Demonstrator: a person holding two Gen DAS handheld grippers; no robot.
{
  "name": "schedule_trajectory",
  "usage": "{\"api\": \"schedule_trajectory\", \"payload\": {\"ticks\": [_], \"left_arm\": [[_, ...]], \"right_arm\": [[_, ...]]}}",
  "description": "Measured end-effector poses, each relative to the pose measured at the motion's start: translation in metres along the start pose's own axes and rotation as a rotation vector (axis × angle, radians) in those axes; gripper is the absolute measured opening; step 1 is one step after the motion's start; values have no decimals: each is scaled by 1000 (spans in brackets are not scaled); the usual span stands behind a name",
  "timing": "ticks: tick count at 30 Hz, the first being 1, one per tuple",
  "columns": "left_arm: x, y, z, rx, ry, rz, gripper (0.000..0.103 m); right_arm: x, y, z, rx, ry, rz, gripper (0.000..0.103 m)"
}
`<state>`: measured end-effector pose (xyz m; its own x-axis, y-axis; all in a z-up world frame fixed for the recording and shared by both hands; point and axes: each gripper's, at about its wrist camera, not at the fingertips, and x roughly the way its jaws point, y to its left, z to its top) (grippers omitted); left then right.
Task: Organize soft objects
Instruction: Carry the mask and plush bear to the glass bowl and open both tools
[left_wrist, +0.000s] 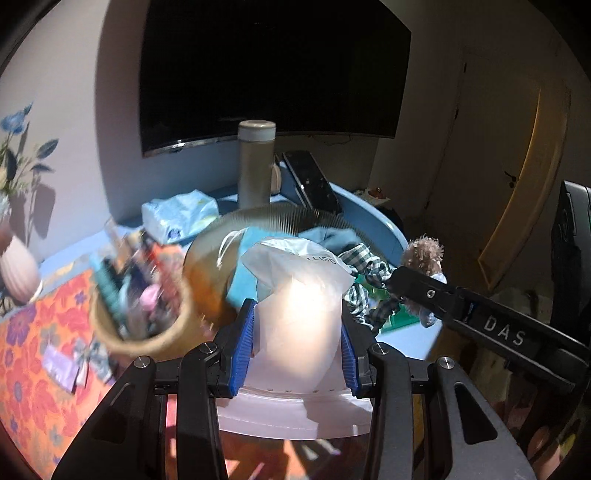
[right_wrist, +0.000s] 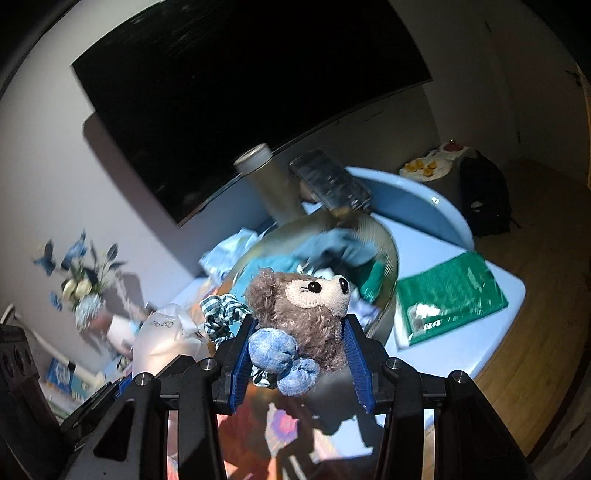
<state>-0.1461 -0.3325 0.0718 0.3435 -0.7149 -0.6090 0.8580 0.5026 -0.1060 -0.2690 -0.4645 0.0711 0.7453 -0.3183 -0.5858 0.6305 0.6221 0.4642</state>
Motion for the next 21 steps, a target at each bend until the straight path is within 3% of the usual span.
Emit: {"api": "schedule_trajectory", "payload": {"ticks": [7,13,14,15,16,17,21], "left_arm": [[47,-1,30,-58,5,21,38],[73,6,43,-78,-20,125,46],[78,6,45,-71,-14,114,49],[83,7,46,-66,-7,105,54],[88,8,47,-63,0,101,75],[90,9,46,-63,1,113,88],[85,9,44,-42,-28,89,88]], "right_arm": [[40,-1,43,-17,-27,-25,45],[77,3,76,-28,-44,-37,48],[85,3,79,-31,-34,-38,53],[92,3,82,-34,-24,-30,65],[100,2,84,-37,-9,-14,70],[107,0,86,-35,8,-11,72],[106,-13,82,-13,16,-31,72]]}}
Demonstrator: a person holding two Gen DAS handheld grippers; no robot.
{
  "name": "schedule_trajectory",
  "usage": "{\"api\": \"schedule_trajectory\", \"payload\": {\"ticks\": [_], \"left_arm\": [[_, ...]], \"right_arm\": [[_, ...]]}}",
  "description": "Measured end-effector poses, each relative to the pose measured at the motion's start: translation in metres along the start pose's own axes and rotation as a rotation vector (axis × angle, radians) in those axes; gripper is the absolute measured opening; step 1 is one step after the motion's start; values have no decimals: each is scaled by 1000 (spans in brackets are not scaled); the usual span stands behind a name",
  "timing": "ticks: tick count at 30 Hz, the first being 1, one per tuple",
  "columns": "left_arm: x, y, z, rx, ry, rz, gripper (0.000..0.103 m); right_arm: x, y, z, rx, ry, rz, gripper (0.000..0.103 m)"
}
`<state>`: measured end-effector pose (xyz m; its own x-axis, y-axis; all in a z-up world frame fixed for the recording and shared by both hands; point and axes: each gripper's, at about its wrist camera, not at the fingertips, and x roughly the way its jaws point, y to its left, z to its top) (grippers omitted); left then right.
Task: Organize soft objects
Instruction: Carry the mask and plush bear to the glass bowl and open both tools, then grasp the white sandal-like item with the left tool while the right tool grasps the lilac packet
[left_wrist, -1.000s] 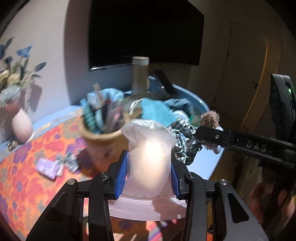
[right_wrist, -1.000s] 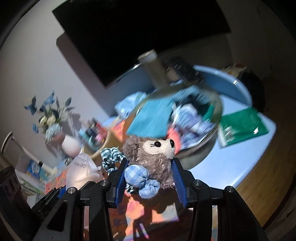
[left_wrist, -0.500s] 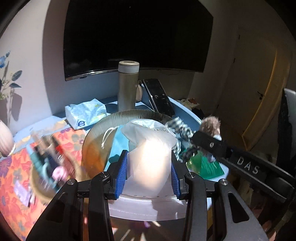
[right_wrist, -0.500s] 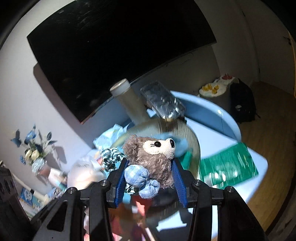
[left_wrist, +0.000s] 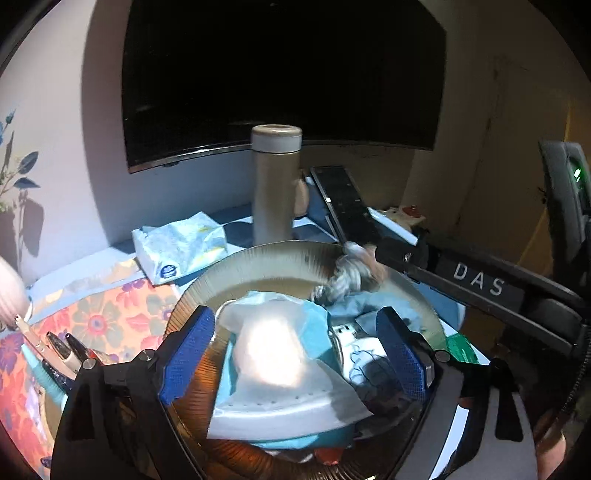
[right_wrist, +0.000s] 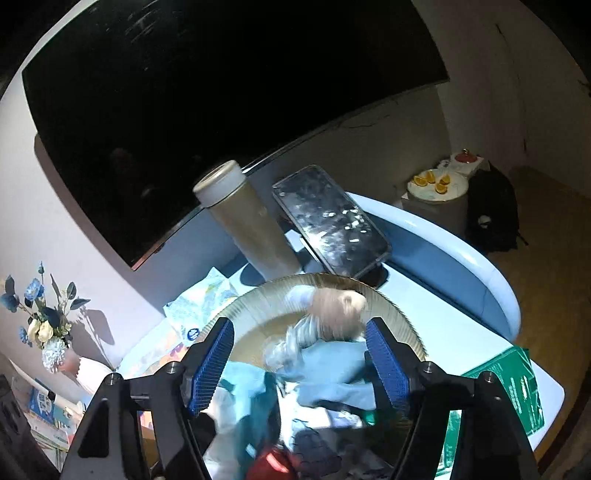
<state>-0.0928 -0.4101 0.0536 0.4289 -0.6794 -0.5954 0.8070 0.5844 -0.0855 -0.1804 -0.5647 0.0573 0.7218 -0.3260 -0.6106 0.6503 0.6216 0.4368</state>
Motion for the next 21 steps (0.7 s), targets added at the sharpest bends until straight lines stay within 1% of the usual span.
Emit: {"api": "schedule_trajectory", "payload": {"ticks": [7,13,16,19,21], "left_arm": [[-18,-9,-8,30,-11,-10,88],[-54,-11,-21,28,-38,-27,89],[-73,-10,-40,11,-29,-31,89],[-91,-6,-62,-10,-22,-30,89],[-103,1,-75,-21,-14,-10,89]], "right_arm": [[-23,-14,-18,50,-4,3,72],[-58,-4,-35,38,-40,-18,73],[-71,1,-49,36,-19,-33,79],[-81,7,-66,26,7,-32,79],[-87,16,-77,1,21,-24,80]]}}
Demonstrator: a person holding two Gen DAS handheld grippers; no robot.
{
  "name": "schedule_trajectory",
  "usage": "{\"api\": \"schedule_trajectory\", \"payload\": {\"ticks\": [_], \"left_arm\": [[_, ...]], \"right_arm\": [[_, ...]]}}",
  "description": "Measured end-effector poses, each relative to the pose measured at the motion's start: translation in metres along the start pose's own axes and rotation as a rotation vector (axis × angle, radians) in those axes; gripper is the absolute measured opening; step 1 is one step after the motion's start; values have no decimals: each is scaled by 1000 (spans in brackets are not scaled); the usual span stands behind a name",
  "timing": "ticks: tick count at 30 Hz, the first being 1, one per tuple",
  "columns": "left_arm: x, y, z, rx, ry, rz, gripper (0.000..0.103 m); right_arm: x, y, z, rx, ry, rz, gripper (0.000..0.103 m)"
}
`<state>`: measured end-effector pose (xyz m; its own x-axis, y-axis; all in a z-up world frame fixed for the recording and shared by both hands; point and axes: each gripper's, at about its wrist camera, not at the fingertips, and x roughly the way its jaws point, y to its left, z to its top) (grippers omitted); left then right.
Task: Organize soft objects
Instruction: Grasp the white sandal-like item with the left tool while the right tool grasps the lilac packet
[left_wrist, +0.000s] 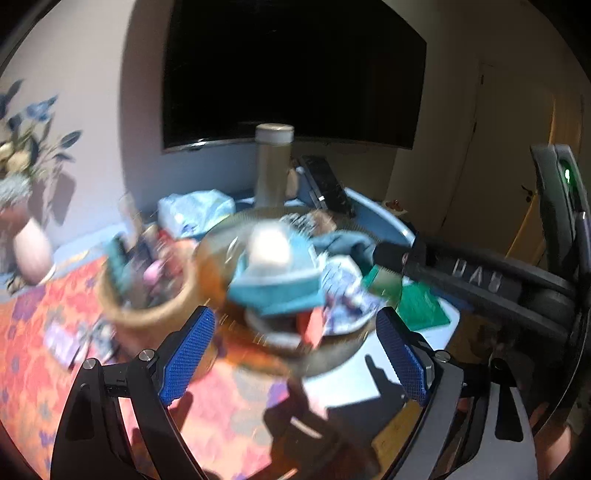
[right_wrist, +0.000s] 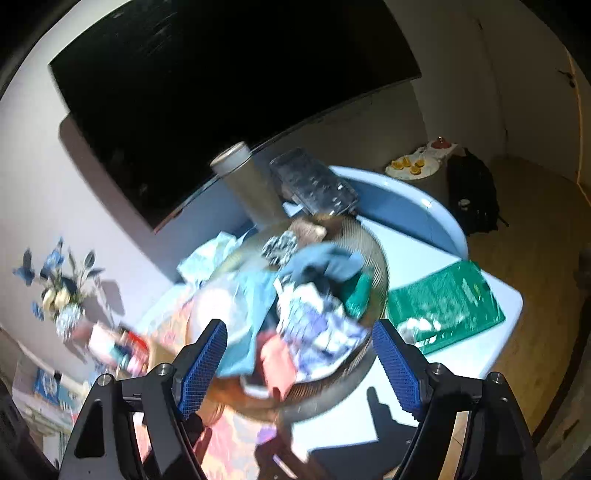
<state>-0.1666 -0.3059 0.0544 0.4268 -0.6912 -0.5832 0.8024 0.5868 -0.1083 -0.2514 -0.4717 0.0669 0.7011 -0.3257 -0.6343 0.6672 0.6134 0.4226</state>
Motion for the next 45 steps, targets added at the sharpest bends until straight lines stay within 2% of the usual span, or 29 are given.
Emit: {"api": "schedule_trajectory", "payload": {"ticks": [5,14,19,22,26,29,31,34,37,41,45], "left_arm": [[-27,47,-20,-102,30,20,89],[-62,140,-49,-232,29,230,89],[-82,217,-61,-348,44,384,89],[-89,279,-61,-428,86,524,89],[-88,350,-59,-475,139,630,89],[-80,390,-54,-479,124,624,89],[-68,416,-50,-463,115,574,89],[-38,463,-43,-460,138,574,89],[-9,495,-33,-482,141,547,89],[31,523,-18,-514,137,505,89],[73,539,-6,-489,169,555,89]], "right_arm": [[-22,27,-30,-41,-42,35,81],[-36,102,-93,-129,-58,200,83],[-21,163,-132,-281,21,280,87],[-1,205,-151,-402,94,338,88],[36,240,-162,-453,159,368,88],[72,272,-168,-563,225,368,88],[101,293,-176,-651,276,349,88],[137,311,-182,-755,293,296,88],[168,321,-187,-828,302,290,88],[188,332,-192,-898,316,333,88],[201,344,-200,-971,325,353,88]]}}
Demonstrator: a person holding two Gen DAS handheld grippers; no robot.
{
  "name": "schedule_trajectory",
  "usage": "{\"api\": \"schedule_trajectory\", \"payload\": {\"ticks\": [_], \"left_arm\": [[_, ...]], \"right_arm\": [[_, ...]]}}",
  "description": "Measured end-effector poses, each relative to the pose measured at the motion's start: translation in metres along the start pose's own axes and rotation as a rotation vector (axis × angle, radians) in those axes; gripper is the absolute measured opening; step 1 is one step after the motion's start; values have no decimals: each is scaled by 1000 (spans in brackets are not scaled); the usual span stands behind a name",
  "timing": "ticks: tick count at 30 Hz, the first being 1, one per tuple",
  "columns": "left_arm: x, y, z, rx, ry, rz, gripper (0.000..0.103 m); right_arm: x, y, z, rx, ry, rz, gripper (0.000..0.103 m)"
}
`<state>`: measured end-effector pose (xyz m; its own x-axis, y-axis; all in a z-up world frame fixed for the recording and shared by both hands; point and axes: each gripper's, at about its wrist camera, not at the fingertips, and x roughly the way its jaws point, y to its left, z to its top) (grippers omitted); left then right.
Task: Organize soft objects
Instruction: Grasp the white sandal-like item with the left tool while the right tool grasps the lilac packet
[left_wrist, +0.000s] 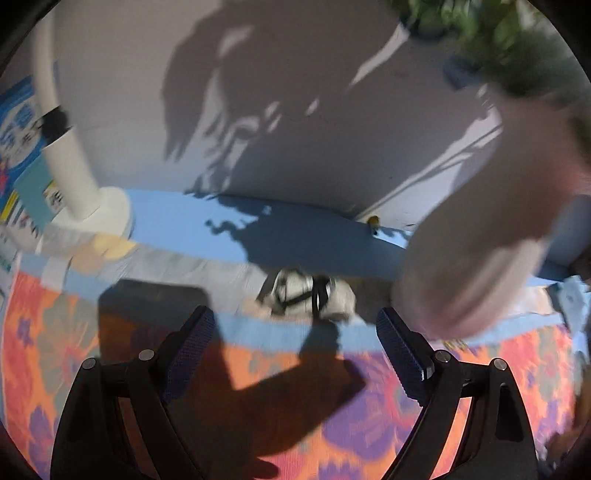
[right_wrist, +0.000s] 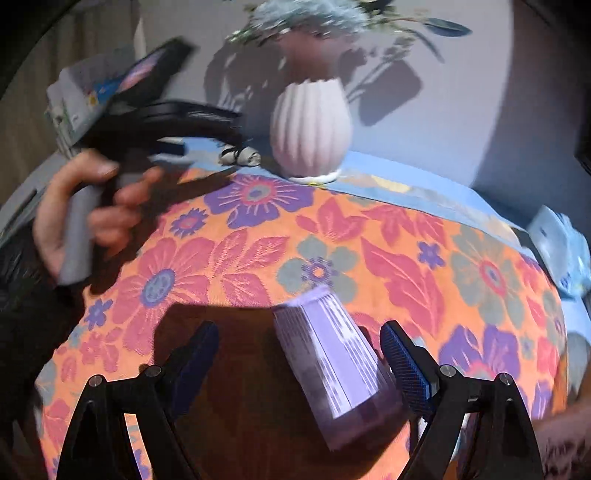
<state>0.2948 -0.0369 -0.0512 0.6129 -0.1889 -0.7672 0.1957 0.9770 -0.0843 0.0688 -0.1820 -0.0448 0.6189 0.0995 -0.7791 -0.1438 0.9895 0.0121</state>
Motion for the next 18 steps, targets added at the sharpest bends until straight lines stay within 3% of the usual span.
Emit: {"api": "schedule_trajectory", "payload": {"ticks": [4,9,10,13,18], "left_arm": [[22,-2,9,10,17,26,87],[27,-7,11,50,29,-6,62],[26,-10,10,62,32,-33,50],[23,-14,9,82,20,-27,47],[10,-15,3,92,-1,-36,46]], "right_arm": [[7,-6,2,13,18,49,88],[18,-19,3,71,64,69,88],[17,-20,3,74,60,75,88],[17,-19,2,70,61,72,86],[12,-10,-2,23,58,15,55]]}}
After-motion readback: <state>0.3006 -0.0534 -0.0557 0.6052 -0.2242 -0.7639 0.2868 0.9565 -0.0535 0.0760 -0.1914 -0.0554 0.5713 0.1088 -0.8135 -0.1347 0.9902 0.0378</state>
